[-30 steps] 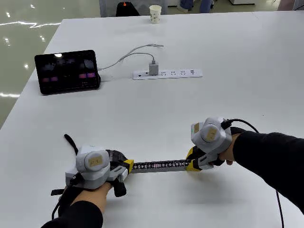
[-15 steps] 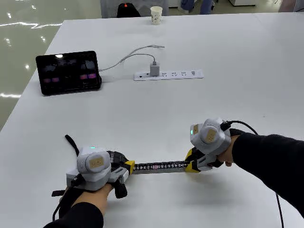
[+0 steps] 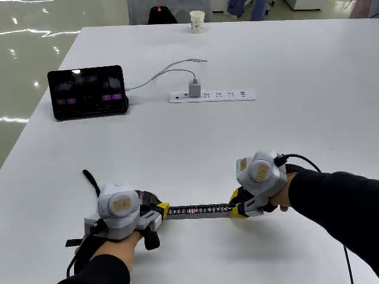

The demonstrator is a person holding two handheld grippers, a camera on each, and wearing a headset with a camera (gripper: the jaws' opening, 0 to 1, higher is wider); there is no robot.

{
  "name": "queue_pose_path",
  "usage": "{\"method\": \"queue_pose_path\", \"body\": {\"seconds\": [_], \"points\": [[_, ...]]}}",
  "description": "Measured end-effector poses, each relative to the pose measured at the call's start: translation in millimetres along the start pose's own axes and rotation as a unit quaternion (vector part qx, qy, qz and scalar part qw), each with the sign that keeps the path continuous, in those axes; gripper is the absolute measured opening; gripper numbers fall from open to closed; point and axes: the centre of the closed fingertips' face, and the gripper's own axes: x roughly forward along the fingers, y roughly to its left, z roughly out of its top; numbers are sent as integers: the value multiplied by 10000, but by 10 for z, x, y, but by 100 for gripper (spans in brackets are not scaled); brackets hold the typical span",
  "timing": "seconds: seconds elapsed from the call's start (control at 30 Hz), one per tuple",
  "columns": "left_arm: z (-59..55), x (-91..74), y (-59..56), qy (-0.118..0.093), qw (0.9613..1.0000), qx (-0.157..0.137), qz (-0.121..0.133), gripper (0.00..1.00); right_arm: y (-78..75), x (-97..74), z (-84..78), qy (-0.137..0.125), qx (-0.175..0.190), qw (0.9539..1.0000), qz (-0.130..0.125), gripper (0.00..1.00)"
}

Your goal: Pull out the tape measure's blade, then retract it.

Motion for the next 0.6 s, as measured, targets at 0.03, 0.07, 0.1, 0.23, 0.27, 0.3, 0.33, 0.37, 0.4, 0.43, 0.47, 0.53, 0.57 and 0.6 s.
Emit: {"method": "queue_pose_path", "body": {"seconds": [0.03,0.07,0.1,0.23,0.27,0.3,0.33,0.37,0.4,0.43,0.47,0.53,0.57,0.6], "points": [[0,1,0,3,10000,1,-2,64,1,2,6,-6,-2,10000,-3,11],[-1,1,0,9,10000,0,-3,64,1,5,11,-11,-2,10000,0,11],[-1,2,1,16,10000,-3,-2,64,3,7,16,-19,-4,10000,2,11],[-6,3,-2,31,10000,-5,-2,64,10,16,33,-29,-4,10000,1,11],[-6,3,-2,30,10000,-4,-3,64,8,20,37,-37,6,10000,-3,11],[-5,4,-2,30,10000,-4,-3,64,8,26,44,-58,13,10000,-3,11],[-5,5,-2,29,10000,-4,-1,64,7,29,48,-74,17,10000,-4,11],[-5,5,-2,28,10000,-6,0,64,8,32,53,-88,21,10000,-5,11],[-4,3,-3,15,10000,-3,1,64,10,37,58,-99,29,9999,0,11],[-4,1,-3,11,10000,-1,1,64,12,41,63,-105,31,9999,1,11],[-3,0,-3,8,10000,-2,0,64,14,46,71,-107,30,9999,3,11],[-1,2,-1,8,10000,-2,-2,64,18,55,80,-111,31,9999,1,11],[0,2,-1,8,10000,-3,-2,64,19,57,81,-113,31,9999,-2,11],[1,3,0,7,10000,-2,0,64,16,62,85,-115,32,9999,-2,11]]}}
